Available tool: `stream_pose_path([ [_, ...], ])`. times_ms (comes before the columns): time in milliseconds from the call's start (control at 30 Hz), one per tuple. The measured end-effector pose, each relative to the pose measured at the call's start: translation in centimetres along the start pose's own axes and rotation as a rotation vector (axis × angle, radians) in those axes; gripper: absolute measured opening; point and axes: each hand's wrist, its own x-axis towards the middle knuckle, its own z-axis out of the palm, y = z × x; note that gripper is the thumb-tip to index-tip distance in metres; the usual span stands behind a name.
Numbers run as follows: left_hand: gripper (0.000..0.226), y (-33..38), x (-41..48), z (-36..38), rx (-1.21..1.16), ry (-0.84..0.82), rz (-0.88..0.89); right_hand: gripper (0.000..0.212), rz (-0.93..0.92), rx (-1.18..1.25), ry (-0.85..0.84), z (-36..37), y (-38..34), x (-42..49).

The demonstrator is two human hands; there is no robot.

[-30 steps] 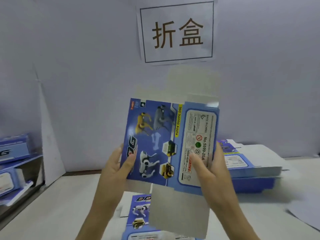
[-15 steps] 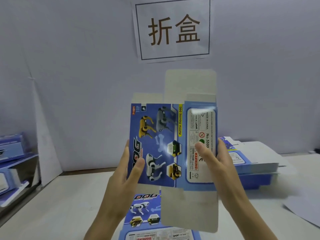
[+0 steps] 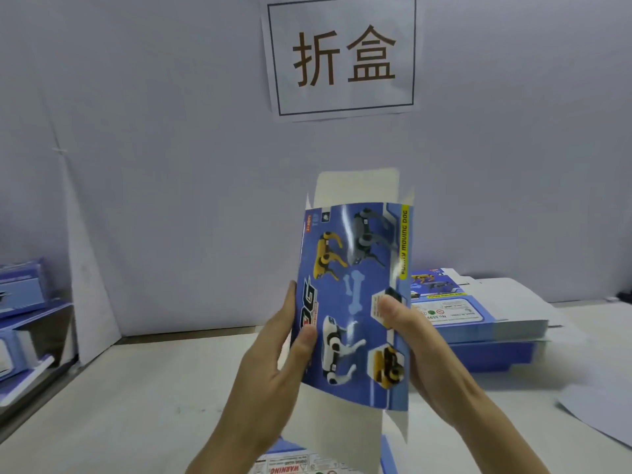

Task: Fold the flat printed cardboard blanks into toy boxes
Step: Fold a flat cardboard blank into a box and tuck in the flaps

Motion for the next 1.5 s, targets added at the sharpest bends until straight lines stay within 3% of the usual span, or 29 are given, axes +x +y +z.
stream_pose_path([
  [133, 0.054, 0.9, 0.5, -2.3, -0.112, 0.080, 0.036, 0.034, -0.005, -0.016, -0.039, 0.0, -0.4, -0.6],
  [233, 0.098, 1.1, 0.6, -4.3, -0.238, -0.042, -0.128, 0.037, 0.050, -0.102, -0.070, 0.3, -1.0, -0.9],
  [267, 0.102, 1.1, 0.6, -4.6, -0.213, -0.042, -0.169, 0.036, 0.053, -0.133, -0.092, 0.3, -1.1, -1.0],
  [367, 0.084, -0.1, 0.6, -4.2, 0.000, 0.212, -0.163, 0.048, 0.027, -0.236, -0.040, 0.3, -0.9, -0.9],
  [467, 0.056, -0.9, 0.9, -3.8, 0.014, 0.371, -0.161, 0.032, 0.025, -0.274, 0.037, 0.3, -0.8, -0.8],
  [533, 0.050, -0.9, 1.1, -4.2, -0.110, 0.355, -0.175, 0.038, 0.033, -0.257, 0.015, 0.0, -0.9, -0.7],
  [600, 0.060, -0.7, 0.9, -4.7, -0.256, 0.230, -0.194, 0.048, 0.044, -0.191, 0.026, -0.5, -1.3, -0.6],
  [700, 0.070, -0.5, 0.7, -4.7, -0.355, 0.054, -0.198, 0.044, -0.010, -0.171, 0.059, -0.8, -1.5, -0.7],
  [867, 0.033, -0.6, 0.6, -3.7, -0.344, 0.142, -0.198, 0.025, -0.118, -0.142, 0.177, -0.9, -1.2, -0.7],
  [1000, 0.041, -0.2, 0.3, -3.5, -0.275, 0.086, -0.199, 0.023, -0.051, -0.152, 0.160, -1.4, -1.6, -0.8],
  [1100, 0.030, -0.4, 0.2, -3.2, -0.345, 0.086, -0.216, 0.026, -0.014, -0.127, 0.136, -1.7, -1.9, -1.0],
  [1267, 0.027, -0.3, 0.1, -3.1, -0.332, 0.115, -0.203, 0.022, -0.128, -0.156, 0.110, -1.1, -2.2, -1.2],
  [1400, 0.036, -0.3, 0.1, -3.5, -0.371, 0.103, -0.181, 0.018, -0.113, -0.122, 0.079, -0.8, -2.3, -1.2],
  [1500, 0.023, -0.3, 0.1, -3.4, -0.382, 0.117, -0.174, 0.025, -0.119, -0.132, 0.130, -0.7, -2.2, -1.1],
])
